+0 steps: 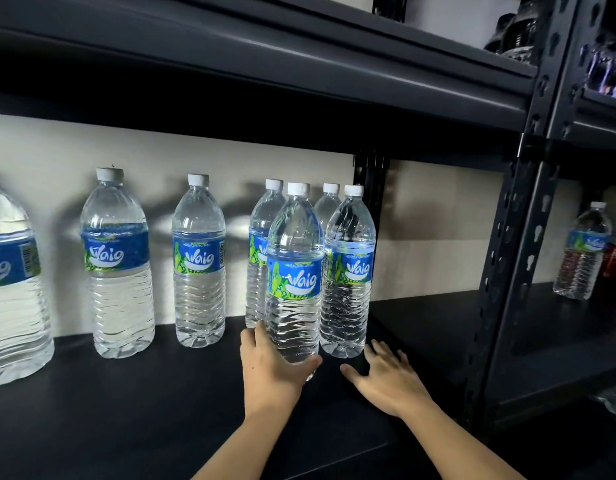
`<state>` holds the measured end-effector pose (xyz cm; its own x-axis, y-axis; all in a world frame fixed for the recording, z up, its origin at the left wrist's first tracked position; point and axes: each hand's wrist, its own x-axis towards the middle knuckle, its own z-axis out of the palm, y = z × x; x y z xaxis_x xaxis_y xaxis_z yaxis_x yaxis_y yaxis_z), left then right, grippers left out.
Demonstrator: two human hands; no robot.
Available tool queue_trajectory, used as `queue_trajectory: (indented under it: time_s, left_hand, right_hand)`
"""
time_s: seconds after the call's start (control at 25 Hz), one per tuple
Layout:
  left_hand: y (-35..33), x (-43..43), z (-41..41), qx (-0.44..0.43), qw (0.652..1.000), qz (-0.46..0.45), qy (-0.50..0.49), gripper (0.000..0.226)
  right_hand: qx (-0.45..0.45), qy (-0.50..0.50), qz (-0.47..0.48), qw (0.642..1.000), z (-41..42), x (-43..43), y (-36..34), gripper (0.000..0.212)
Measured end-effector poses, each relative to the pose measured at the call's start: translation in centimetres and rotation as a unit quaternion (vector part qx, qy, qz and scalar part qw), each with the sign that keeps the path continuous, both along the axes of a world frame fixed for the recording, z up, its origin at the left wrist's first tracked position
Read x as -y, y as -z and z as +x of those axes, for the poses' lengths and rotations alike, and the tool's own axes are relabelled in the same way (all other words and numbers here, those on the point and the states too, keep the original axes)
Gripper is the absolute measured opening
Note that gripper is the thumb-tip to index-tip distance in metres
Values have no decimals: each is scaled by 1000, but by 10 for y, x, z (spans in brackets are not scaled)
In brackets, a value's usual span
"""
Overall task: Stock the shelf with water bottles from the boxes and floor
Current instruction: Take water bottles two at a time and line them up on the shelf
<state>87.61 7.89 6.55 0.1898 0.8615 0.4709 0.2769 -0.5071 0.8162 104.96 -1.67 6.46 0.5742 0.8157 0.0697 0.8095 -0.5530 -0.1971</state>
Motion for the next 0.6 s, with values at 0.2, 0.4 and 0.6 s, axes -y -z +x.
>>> queue_trajectory:
  time_s: [0.2, 0.4, 0.6]
  left_hand:
    - [-3, 0, 12, -16, 999, -17, -44, 108]
    - [-3, -10, 16, -28, 998, -27, -52, 103]
    - [3, -25, 7, 0, 994, -103, 43, 97]
  right_hand:
    - [-7, 1, 2, 1000, -1, 0, 0, 88]
    - [0, 5, 1, 1000, -1, 0, -1, 87]
    - [-4, 3, 0, 1000, -3, 2, -3, 86]
